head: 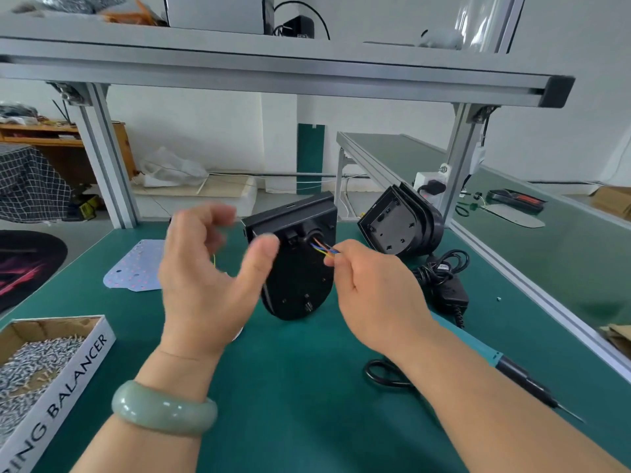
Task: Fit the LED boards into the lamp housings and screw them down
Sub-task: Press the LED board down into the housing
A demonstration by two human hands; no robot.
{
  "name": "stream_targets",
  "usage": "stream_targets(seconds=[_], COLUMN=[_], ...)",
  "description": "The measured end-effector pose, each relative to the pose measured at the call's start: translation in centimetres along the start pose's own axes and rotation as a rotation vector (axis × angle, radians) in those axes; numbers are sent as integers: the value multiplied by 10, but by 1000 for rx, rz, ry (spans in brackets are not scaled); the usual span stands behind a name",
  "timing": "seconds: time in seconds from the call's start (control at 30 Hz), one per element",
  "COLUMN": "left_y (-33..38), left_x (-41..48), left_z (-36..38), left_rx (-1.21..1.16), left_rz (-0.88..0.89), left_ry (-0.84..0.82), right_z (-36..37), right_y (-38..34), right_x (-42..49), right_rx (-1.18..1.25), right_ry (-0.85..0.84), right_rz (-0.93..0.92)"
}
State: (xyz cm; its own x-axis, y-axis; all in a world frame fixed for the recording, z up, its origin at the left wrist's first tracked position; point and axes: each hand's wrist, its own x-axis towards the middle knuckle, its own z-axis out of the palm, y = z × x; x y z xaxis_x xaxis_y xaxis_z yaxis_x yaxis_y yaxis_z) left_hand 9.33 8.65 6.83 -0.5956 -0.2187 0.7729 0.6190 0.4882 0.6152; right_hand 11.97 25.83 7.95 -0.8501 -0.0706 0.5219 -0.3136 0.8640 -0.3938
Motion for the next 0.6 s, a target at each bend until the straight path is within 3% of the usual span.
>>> stream_targets(seconds=[0.07,0.13,0.27,0.33,0.43,0.53,0.6], left_y=[-14,-18,-23,-21,-17,-16,-16], left_x=[-3,-9,-16,-17,-18,-16,-16], left_z=[6,15,28,30,30,29,28], left_rx=[-78,-245,-67,22,66,72,79], left_rz=[-205,-346,-333,-270,-255,-283,-271], left_ry=[-269,-381,-268,-246,-252,-243,-244], right_z=[-1,-4,-14,-13,-6,5,13], right_y=[4,6,4,-2,-7,-3,1], right_x=[2,6,21,30,43,42,39], right_rx=[62,91,-186,-186,123,568,711], right_ry=[-34,-81,-17,25,-39,4,15], right_rz=[12,37,79,52,135,308,341])
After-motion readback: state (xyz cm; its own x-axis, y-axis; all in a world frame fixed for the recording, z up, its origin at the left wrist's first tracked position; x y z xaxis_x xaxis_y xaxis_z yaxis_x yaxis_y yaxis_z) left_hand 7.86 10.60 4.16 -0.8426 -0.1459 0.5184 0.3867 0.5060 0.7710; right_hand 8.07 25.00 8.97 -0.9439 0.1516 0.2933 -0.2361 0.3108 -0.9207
